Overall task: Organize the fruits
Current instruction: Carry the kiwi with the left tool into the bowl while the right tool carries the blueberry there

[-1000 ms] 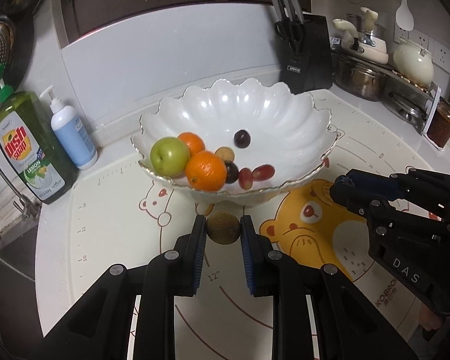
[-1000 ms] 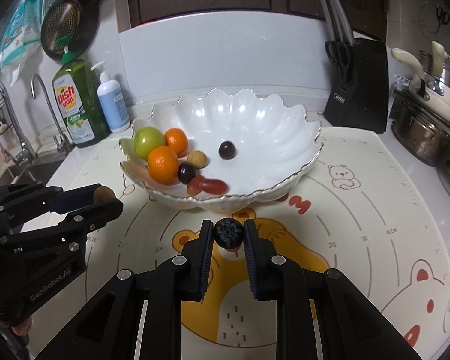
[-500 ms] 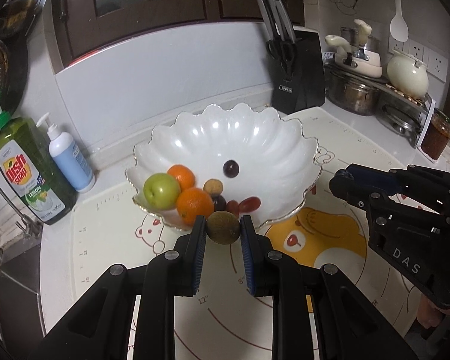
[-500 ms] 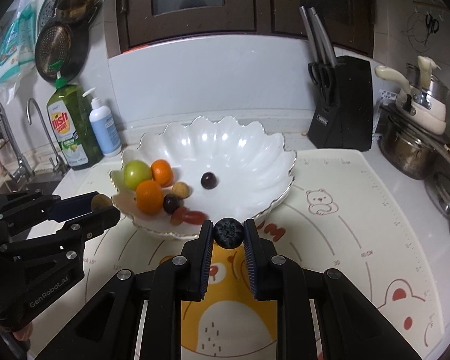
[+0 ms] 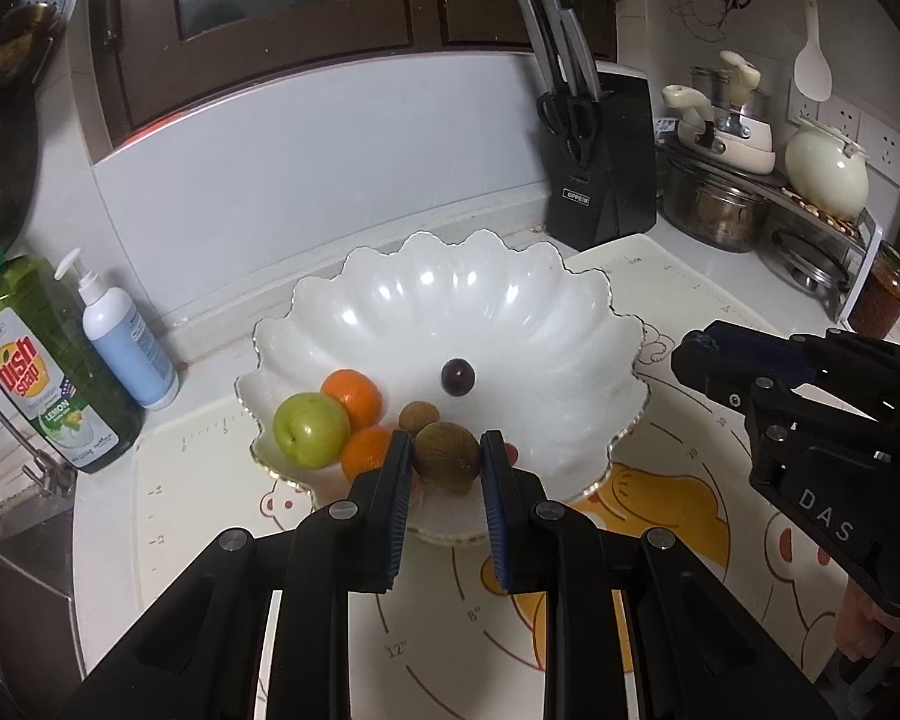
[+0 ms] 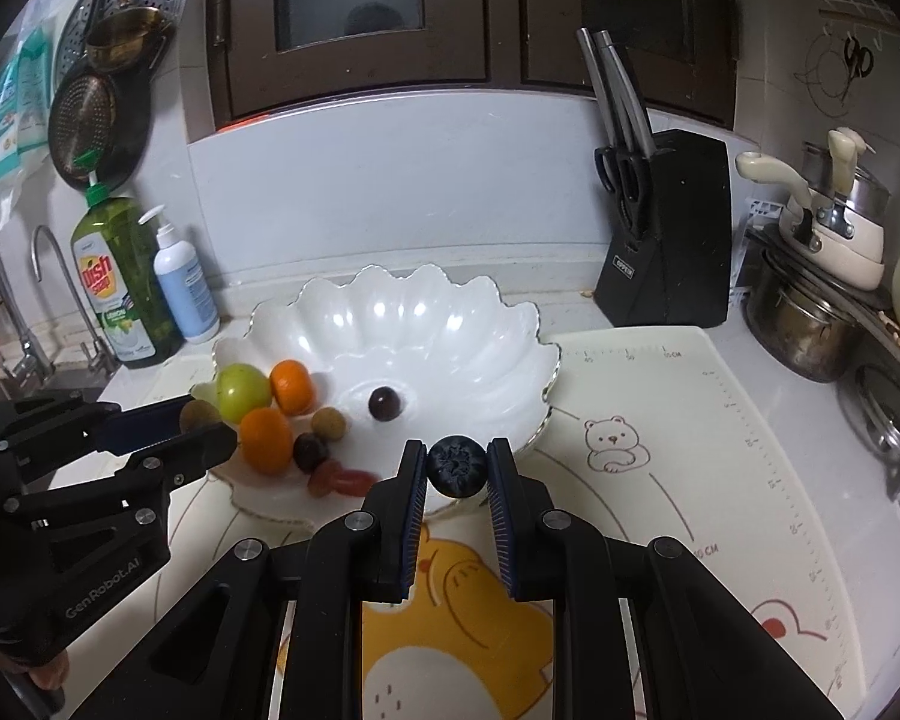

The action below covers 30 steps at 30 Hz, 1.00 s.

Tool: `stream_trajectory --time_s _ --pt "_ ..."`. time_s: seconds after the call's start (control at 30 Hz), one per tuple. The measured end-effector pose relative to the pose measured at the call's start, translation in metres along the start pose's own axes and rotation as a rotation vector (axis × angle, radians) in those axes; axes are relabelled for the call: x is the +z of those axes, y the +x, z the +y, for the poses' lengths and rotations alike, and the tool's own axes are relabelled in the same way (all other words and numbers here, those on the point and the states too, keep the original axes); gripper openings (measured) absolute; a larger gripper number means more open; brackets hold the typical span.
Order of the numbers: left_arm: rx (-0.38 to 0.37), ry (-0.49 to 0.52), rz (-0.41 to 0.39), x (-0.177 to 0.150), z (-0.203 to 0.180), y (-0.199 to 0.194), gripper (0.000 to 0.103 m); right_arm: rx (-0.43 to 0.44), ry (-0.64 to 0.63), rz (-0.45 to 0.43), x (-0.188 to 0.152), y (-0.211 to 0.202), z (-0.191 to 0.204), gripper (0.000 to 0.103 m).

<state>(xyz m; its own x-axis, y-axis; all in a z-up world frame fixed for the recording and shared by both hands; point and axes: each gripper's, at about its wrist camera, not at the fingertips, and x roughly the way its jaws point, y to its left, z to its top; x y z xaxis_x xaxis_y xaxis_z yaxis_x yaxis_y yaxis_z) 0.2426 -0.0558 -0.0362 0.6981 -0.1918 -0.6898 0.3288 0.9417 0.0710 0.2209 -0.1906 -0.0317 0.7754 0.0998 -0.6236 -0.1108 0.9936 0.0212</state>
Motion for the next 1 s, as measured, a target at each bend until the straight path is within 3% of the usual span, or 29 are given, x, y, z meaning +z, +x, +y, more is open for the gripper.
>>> stream_trajectory --time_s 0.83,0.9,0.97,1.0 --pt "-0.003 -0.004 0.060 0.032 0.007 0.071 0.025 0.021 0.022 0.062 0.024 0.058 -0.014 0.022" --pt "0.003 0.000 0.060 0.031 0.006 0.072 0.035 0.033 0.026 0.071 0.023 0.061 -0.014 0.022" --pt "0.016 0.000 0.053 0.029 0.006 0.072 0.051 0.030 0.026 0.068 0.021 0.062 -0.015 0.022" --pt "0.023 -0.002 0.050 0.029 0.007 0.072 0.052 0.030 0.028 0.071 0.021 0.063 -0.015 0.022"
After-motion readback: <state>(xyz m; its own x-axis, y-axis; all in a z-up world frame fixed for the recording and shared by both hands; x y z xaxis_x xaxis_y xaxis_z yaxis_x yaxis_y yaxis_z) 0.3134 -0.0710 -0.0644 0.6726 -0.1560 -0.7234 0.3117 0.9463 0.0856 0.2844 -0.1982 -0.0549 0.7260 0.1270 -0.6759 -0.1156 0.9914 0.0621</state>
